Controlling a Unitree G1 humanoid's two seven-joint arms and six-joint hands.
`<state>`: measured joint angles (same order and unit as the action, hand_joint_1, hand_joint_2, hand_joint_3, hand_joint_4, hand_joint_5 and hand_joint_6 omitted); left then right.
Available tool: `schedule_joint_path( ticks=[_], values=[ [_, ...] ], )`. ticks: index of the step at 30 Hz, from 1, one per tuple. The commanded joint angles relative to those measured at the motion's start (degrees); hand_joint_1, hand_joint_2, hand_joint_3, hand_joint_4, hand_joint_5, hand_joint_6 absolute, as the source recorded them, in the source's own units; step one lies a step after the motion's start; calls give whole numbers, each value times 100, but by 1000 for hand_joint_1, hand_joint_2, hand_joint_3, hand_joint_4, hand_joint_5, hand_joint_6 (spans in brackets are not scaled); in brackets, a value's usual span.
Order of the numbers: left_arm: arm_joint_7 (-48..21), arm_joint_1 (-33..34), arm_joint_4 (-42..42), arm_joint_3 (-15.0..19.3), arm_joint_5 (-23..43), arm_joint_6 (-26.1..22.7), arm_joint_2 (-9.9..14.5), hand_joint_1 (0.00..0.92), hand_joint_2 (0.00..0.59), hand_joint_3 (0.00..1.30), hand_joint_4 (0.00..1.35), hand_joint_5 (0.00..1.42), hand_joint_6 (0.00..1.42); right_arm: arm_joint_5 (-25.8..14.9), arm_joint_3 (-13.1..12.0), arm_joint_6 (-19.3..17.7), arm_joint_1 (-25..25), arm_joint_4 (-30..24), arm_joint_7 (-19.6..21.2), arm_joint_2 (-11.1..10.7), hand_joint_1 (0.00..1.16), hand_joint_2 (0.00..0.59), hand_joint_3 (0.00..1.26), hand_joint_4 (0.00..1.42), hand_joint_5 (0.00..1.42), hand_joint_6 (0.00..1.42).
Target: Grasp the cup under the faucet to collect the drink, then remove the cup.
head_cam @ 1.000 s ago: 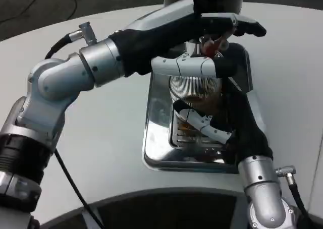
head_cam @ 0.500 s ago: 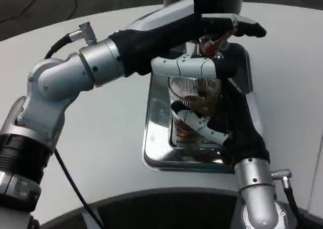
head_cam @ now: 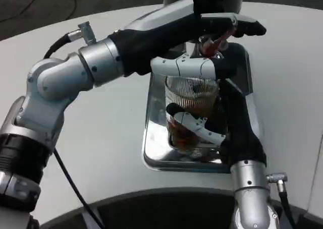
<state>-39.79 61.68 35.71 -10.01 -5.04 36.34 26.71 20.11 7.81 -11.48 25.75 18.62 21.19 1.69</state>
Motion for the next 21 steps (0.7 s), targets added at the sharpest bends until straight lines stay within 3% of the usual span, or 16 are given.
schedule_joint_path(
  ticks=[1, 9, 21],
  values=[
    [1, -159, 90, -21, -175, -97, 117, 0, 94, 220, 161, 170, 108, 66, 34, -50, -122, 78, 168, 97, 855, 252, 445, 591, 672, 486],
    [192, -180, 20, 154, -45, 29, 75, 0, 105, 210, 148, 170, 121, 119, 42, -112, -139, 86, 337, 102, 863, 242, 486, 618, 730, 543],
    [446, -271, -629, 721, 395, 124, -18, 0, 114, 200, 147, 220, 177, 160, 52, -178, -170, 47, 473, 89, 872, 232, 509, 645, 769, 575]
  ],
)
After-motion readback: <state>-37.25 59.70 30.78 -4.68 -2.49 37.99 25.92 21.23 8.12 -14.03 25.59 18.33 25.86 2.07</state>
